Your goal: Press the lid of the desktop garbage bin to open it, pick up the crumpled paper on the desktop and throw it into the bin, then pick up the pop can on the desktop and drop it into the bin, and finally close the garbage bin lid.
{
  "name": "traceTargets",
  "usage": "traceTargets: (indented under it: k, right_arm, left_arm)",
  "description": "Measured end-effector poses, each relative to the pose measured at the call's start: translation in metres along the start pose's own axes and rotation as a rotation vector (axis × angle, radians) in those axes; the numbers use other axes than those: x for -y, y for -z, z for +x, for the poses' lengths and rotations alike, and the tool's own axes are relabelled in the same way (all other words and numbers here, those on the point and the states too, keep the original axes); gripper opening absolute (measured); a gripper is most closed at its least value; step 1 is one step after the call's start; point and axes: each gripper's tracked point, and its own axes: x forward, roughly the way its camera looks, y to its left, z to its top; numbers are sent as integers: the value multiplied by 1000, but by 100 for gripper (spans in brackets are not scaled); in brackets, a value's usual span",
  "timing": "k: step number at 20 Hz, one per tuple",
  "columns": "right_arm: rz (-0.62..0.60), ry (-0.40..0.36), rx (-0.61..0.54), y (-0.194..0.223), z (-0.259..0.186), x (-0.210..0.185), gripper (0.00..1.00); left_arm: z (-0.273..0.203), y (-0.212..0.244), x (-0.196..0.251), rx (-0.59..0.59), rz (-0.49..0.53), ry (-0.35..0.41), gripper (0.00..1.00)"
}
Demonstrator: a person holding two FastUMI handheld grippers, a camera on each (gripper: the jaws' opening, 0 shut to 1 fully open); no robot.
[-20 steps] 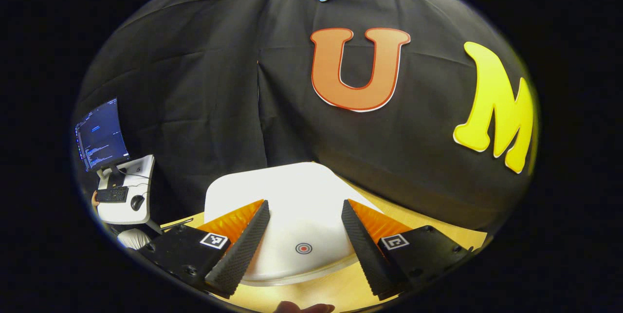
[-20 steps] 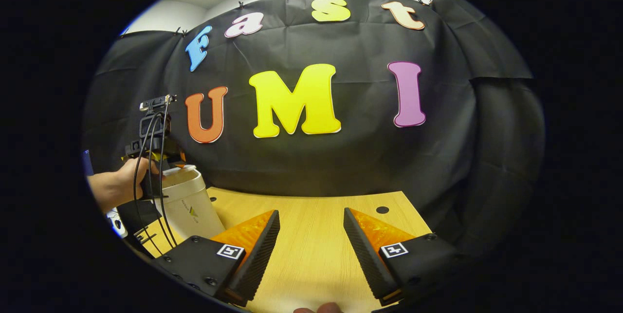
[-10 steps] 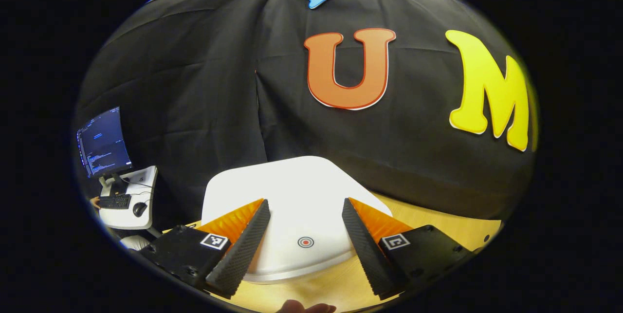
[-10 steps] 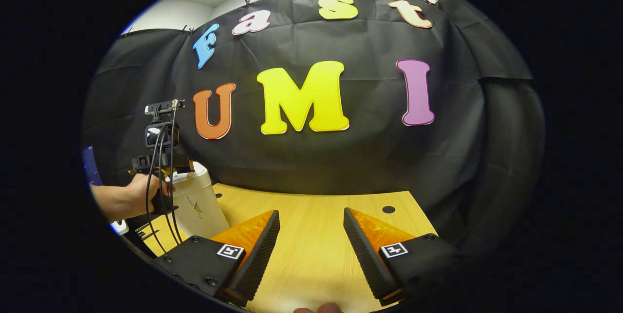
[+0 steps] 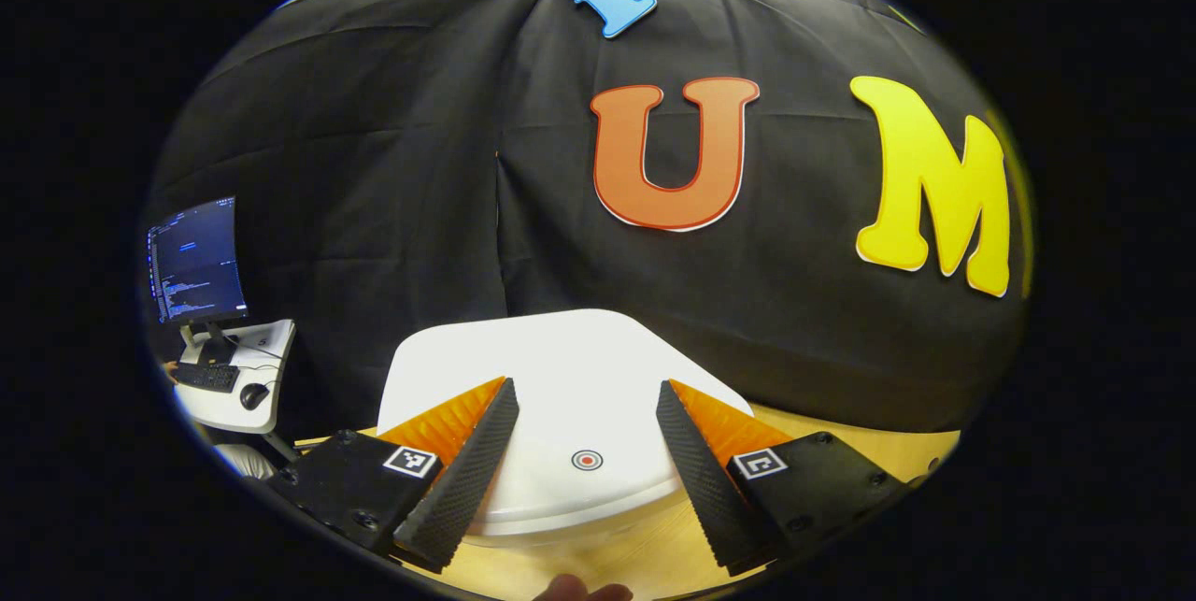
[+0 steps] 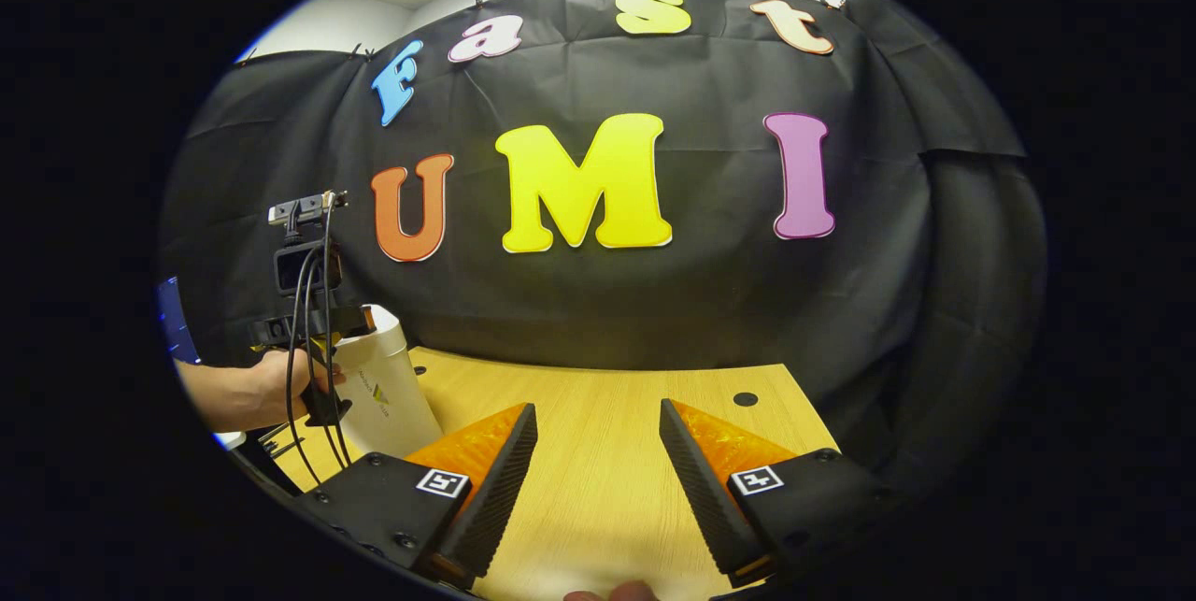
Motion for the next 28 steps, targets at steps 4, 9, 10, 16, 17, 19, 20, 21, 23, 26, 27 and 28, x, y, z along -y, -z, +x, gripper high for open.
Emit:
traceTargets:
  k: [4,9,10,16,17,19,20,21,23,26,27,28]
  right_arm:
    - [-15,1,30,-9,-3,-6,86]
    - [-22,12,58,-17,-10,-15,86]
    - [-24,15,64,-19,-11,-16,86]
    - [-23,34,128,-44,-31,-33,85]
    - [-24,37,141,-49,-34,-35,86]
    - [-26,52,164,-57,-41,-37,86]
    - [-25,60,173,-60,-45,-38,86]
    - [-29,72,181,-61,-49,-39,86]
    - [-31,99,191,-62,-57,-39,86]
    - [-17,134,210,-65,-67,-37,86]
    - [-15,141,214,-65,-71,-37,86]
    - [-12,144,218,-66,-73,-38,86]
  left_arm:
    - [-8,-2,2,2,-32,67,98]
    - [-51,-27,11,50,-17,203,96]
    - [-62,-40,14,97,17,229,96]
    - [-158,-79,32,279,112,473,98]
    - [-171,-83,35,287,103,507,98]
    - [-197,-83,35,302,95,552,98]
    - [-207,-81,37,314,99,577,98]
    - [-216,-76,37,313,103,596,98]
    - [-235,-66,44,305,111,655,98]
    - [-259,-54,45,292,92,725,98]
    - [-266,-50,46,289,90,745,98]
    - [-271,-47,48,286,94,763,98]
